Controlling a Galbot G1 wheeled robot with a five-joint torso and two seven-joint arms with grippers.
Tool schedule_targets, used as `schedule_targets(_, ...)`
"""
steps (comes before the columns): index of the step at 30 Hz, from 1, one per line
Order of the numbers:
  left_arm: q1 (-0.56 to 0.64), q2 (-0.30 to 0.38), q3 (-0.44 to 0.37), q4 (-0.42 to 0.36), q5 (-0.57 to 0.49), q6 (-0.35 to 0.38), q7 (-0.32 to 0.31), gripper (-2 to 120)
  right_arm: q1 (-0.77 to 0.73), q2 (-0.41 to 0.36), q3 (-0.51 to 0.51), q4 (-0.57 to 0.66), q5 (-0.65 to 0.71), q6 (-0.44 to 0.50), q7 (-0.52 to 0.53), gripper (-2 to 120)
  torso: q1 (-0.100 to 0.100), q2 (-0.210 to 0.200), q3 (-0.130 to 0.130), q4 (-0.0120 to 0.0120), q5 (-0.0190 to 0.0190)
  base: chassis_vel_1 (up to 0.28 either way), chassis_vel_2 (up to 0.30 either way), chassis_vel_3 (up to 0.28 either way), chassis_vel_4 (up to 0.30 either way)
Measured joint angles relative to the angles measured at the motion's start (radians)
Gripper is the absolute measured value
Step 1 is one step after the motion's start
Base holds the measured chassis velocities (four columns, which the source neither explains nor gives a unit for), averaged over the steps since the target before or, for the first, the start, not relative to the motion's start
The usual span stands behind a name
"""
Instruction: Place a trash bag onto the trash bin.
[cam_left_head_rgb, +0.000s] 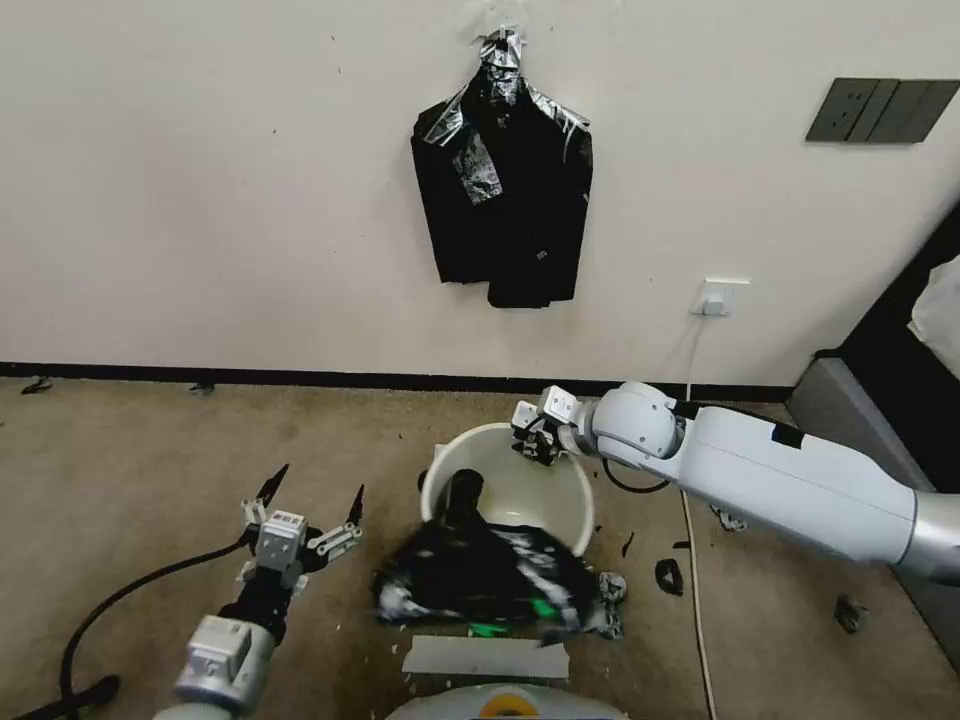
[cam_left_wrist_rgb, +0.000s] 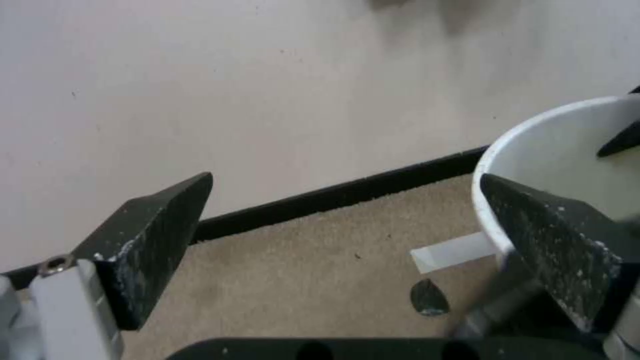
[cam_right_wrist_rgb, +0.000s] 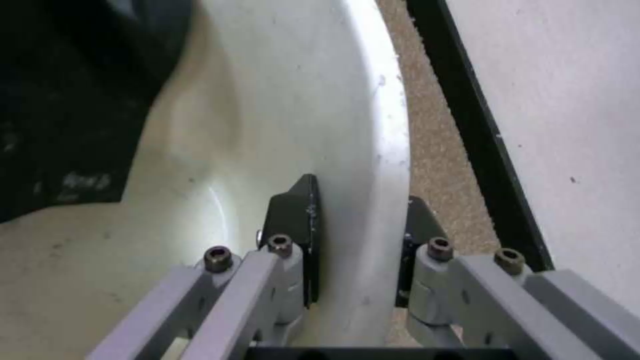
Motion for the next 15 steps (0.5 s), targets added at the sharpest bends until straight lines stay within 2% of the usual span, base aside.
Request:
schedule_targets(5, 0.000, -0.004, 0.003, 0.001, 0.000, 0.000, -0.002, 100, -0.032, -0.012, 0.027, 0.012, 0.027, 0.001, 0.026, 19, 0.000, 0.000, 0.000, 0.0001, -0.0002, 0.000, 0.000, 0.000, 0.000)
schedule_targets(7, 0.001, -0.007, 0.003, 0.003, 0.000, 0.001, -0.003, 100, -0.109, -0.026, 0.106, 0.043, 0.094, -0.006, 0.085, 18, 0.000, 0.000, 0.000, 0.0000, 0.0000, 0.000, 0.000, 0.000, 0.000)
schedule_targets(9, 0.002, -0.008, 0.004, 0.004, 0.000, 0.001, -0.003, 100, -0.138, -0.031, 0.135, 0.057, 0.124, -0.009, 0.115, 15, 0.000, 0.000, 0.000, 0.0001, 0.0002, 0.000, 0.000, 0.000, 0.000)
schedule_targets(10, 0.002, -0.009, 0.006, 0.007, -0.001, 0.001, -0.003, 100, -0.208, -0.040, 0.201, 0.090, 0.203, -0.014, 0.193, 13, 0.000, 0.000, 0.000, 0.0001, 0.0001, 0.000, 0.000, 0.000, 0.000)
schedule_targets(11, 0.002, -0.009, 0.006, 0.007, -0.001, 0.001, -0.003, 100, -0.208, -0.040, 0.201, 0.090, 0.203, -0.014, 0.193, 13, 0.000, 0.000, 0.000, 0.0001, 0.0001, 0.000, 0.000, 0.000, 0.000)
schedule_targets(14, 0.003, -0.017, 0.008, 0.017, -0.005, 0.001, -0.008, 100, -0.361, -0.038, 0.357, 0.185, 0.493, -0.007, 0.486, 6, 0.000, 0.000, 0.000, -0.0001, -0.0001, 0.000, 0.000, 0.000, 0.000)
schedule_targets(15, 0.003, -0.017, 0.008, 0.017, -0.005, 0.001, -0.008, 100, -0.361, -0.038, 0.357, 0.185, 0.493, -0.007, 0.486, 6, 0.000, 0.000, 0.000, -0.0001, -0.0001, 0.000, 0.000, 0.000, 0.000)
